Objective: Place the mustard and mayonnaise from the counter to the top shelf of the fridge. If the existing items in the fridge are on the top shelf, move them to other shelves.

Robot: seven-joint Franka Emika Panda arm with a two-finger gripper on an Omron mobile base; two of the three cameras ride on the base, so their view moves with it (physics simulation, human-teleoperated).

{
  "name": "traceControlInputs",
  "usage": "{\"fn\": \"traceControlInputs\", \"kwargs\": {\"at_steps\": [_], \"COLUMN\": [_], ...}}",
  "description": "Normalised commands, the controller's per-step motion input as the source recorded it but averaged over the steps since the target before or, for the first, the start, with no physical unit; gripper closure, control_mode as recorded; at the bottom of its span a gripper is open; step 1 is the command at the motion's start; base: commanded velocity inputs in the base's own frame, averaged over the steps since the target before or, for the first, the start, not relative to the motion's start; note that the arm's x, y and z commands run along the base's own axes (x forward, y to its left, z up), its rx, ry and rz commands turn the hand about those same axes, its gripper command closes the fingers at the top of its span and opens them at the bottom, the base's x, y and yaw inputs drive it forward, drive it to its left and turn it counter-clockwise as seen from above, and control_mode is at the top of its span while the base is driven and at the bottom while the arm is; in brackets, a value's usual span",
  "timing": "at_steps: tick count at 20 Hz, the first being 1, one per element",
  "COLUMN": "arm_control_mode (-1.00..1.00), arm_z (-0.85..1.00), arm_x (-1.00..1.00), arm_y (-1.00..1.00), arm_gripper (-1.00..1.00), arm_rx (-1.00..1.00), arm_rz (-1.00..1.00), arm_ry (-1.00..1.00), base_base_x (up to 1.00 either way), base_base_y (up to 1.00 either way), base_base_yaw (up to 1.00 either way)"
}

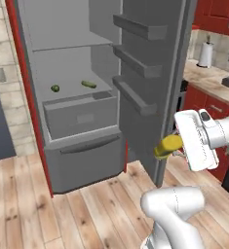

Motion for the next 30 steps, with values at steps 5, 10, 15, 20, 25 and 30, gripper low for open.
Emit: {"fn": "traceControlInputs", "kwargs": {"at_steps": [5, 10, 15, 20, 25, 30], "arm_control_mode": [1.0, 1.0, 1.0, 1.0, 1.0, -1.0], "arm_z": [0.0, 0.0, 0.0, 0.0, 0.0, 0.06], "arm_x": [0.0, 0.0, 0.0, 0.0, 0.0, 0.13], "arm_y": [0.0, 0.0, 0.0, 0.0, 0.0, 0.0], "arm_gripper": [1.0, 1.0, 1.0, 1.0, 1.0, 1.0], "arm_rx": [0.0, 0.0, 0.0, 0.0, 0.0, 0.01], "arm_rz": [0.0, 0.0, 0.0, 0.0, 0.0, -0.02], "arm_ry": [0.0, 0.0, 0.0, 0.0, 0.0, 0.0], "base_base_x": [0.29, 0.93, 1.0, 0.99, 0.94, 0.69], "base_base_y": [0.96, 0.55, 0.18, 0.0, 0.0, 0.0], "base_base_yaw": [0.18, 0.01, 0.0, 0.0, 0.01, -0.01]}}
